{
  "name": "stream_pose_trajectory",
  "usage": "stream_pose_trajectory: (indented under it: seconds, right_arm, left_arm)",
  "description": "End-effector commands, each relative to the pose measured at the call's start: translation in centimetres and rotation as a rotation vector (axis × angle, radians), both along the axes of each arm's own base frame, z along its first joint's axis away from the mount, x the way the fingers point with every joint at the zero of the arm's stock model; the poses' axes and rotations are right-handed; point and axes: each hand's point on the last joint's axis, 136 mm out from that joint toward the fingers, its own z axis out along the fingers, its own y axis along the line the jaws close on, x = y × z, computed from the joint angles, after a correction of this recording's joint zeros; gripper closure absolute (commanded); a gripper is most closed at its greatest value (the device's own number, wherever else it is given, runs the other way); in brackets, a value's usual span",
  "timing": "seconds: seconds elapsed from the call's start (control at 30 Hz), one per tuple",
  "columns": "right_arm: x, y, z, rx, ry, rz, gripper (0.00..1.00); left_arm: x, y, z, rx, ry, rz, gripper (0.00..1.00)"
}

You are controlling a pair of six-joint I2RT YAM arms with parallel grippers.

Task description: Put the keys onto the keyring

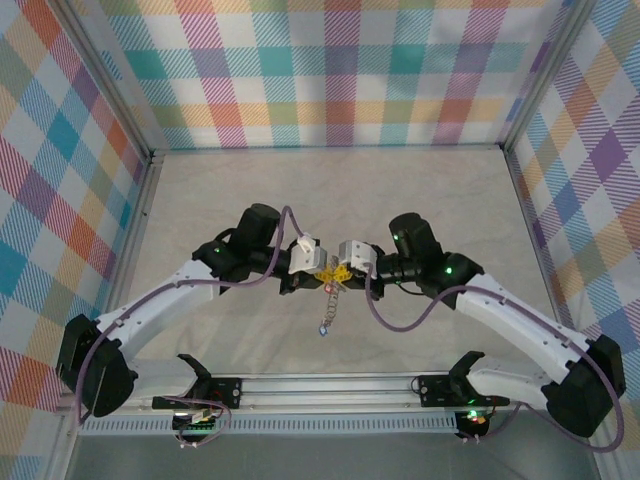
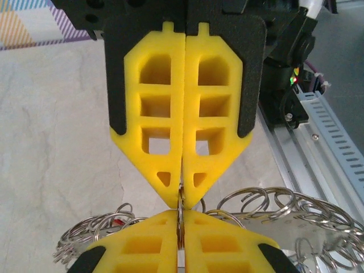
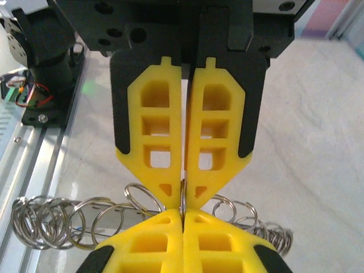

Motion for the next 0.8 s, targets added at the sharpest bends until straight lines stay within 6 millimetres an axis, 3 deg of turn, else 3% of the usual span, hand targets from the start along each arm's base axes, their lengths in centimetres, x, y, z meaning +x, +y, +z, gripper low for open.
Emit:
stream_pose_trajectory:
  seconds: [0.0,0.17,0.27,0.37,0.6,0.77]
  right_arm:
    - [-0.3,-0.5,-0.5,-0.063,0.013,0.008,1.0]
    - [0.3,-0.1,-0.1,-0.074,0.009,-0.005,1.0]
    - [0.1,0.6,0.8,-0.025,0.011,0.012,1.0]
    - [-0.2,1.0,1.5,0.041,0.01,0.022,1.0]
    - [-0.9,-0.1,1.2,0.105,0.034,0.026,0.82]
    - [-1.3,-1.0,1.0,0.111,0.043,0.018,0.8]
  left_arm:
    - [-0.1,0.0,-0.9,0.049,0.038,-0.004,0.9]
    - [0.3,0.0,-1.2,0.066,0.041,0.013,0.9]
    - [0.0,0.0,-1.0,0.054,0.039,-0.002,1.0]
    - [-0.4,0.0,-0.7,0.025,0.022,-0.016,1.0]
    - [-0.8,0.0,0.1,-0.028,-0.009,-0.022,1.0]
    - [-0.8,-0.4,0.8,-0.095,-0.026,-0.028,1.0]
